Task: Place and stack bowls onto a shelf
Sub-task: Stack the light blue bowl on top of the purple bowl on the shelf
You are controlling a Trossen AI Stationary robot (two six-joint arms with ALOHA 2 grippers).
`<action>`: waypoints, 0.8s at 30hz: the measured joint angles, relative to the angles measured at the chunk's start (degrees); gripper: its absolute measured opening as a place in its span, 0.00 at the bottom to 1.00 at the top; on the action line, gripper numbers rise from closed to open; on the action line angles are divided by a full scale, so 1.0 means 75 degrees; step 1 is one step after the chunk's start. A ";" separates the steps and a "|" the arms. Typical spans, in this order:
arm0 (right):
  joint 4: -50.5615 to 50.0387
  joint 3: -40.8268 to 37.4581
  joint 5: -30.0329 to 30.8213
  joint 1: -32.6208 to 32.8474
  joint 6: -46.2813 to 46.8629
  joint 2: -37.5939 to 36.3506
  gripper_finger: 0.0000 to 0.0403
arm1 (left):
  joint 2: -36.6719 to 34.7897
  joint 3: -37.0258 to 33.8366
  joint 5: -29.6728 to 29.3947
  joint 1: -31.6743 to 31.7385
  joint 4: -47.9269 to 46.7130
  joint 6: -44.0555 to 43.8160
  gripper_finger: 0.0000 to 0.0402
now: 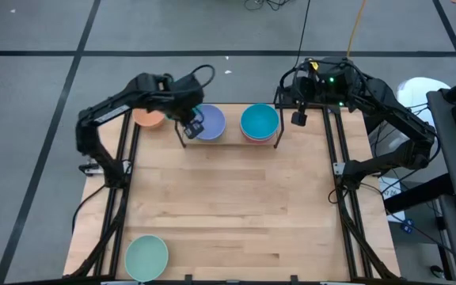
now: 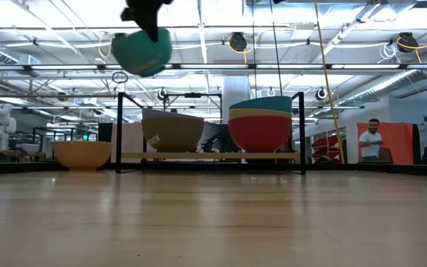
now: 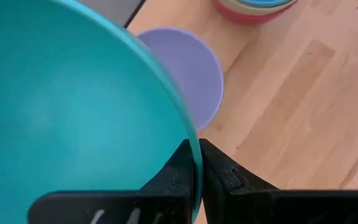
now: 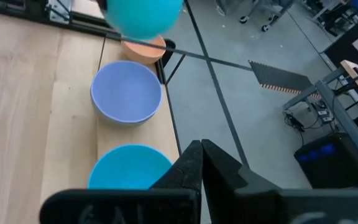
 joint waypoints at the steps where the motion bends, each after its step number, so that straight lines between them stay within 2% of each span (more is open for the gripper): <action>1: 0.0051 0.0000 0.0003 0.0000 0.0051 0.0000 0.00 | 0.0196 0.0170 0.0092 0.0090 -0.0001 0.0232 0.02; 6: 0.0080 0.0000 0.0003 -0.0001 0.0152 0.0000 0.00 | 0.1212 0.0858 0.0629 0.0485 0.0006 0.0859 0.02; 10: 0.0080 0.0000 0.0003 -0.0003 0.0144 0.0000 0.00 | 0.1793 0.1064 0.1082 0.0668 0.0063 0.1096 0.02; 24: 0.0080 0.0000 0.0006 -0.0003 0.0031 0.0000 0.00 | 0.2790 0.1069 0.1473 0.0719 0.0124 0.1330 0.02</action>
